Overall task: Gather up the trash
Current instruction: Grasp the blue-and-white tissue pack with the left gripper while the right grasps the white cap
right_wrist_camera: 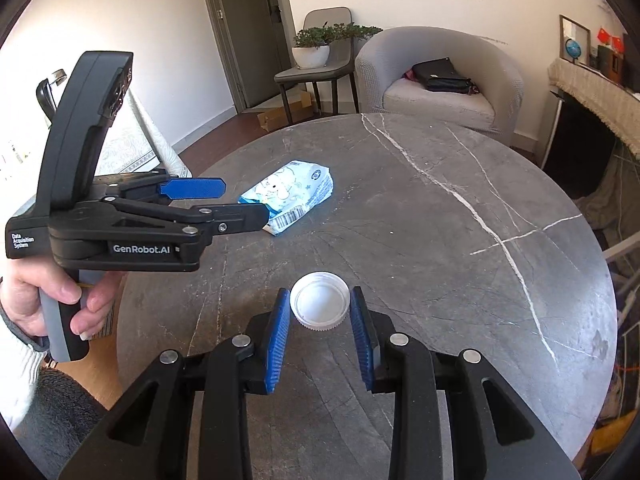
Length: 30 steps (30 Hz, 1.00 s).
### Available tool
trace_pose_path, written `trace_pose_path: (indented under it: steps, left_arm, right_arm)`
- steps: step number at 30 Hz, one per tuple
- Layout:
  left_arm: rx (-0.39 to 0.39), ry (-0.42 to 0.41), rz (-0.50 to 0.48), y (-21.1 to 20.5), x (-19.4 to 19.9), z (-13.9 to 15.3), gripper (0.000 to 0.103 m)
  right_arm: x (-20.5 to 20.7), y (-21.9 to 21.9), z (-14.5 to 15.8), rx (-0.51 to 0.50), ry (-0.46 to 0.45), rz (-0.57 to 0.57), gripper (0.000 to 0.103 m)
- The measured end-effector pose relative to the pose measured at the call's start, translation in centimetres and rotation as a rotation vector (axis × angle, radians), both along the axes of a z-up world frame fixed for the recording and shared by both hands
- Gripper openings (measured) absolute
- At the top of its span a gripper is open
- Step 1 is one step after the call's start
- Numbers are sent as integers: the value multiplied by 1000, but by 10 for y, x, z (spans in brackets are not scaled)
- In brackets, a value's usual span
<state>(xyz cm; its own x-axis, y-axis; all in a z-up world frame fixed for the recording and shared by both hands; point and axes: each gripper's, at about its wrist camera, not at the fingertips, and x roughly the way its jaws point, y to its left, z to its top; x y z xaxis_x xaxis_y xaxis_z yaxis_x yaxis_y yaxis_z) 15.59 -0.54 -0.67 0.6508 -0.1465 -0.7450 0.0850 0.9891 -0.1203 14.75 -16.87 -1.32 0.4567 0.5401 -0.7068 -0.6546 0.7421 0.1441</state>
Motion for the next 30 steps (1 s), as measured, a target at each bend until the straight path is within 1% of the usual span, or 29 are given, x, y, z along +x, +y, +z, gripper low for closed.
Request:
trace_pose_path:
  steps: [4,7,11,13,15,17,20,21,23,24,25,30]
  left_arm:
    - [4,27,-7,-10,19,-6,79]
    - [49,33,-4,-16,31,-9,79]
    - [89,43,-14,-21,44,-14,79]
    - [93,56,-5,-19,50,-18,79]
    - [78,54,3,-16,52,-20,78]
    - [52,59,5,-12,54,-22,76]
    - [68,50,-3,-13,53,-24,72]
    - [74,46,-6,-13,52,-24,67]
    - [82,38,-6,-13,52,-23,63]
    - [84,34,-3,-12,52,-23,57]
    - [86,31,1,-12,52,-23,54]
    - [52,30,1,-8,46,-20,52]
  right_arm:
    - [4,-11,0,11,9,-12,31]
    - [5,-17,3,28,9,-14,31]
    - [7,-19,2,40,16,-16,31]
    - [8,-19,1,39,21,-14,31]
    - [8,-21,1,40,22,-15,31]
    - [8,-22,1,43,24,-17,31]
    - [7,-22,1,44,25,-17,31]
    - [7,-21,1,42,25,-16,31]
    - [7,-21,2,39,25,-13,31]
    - [7,-20,3,39,24,-13,31]
    - [6,-20,4,37,21,-13,31]
    - [6,-17,6,32,19,-12,31]
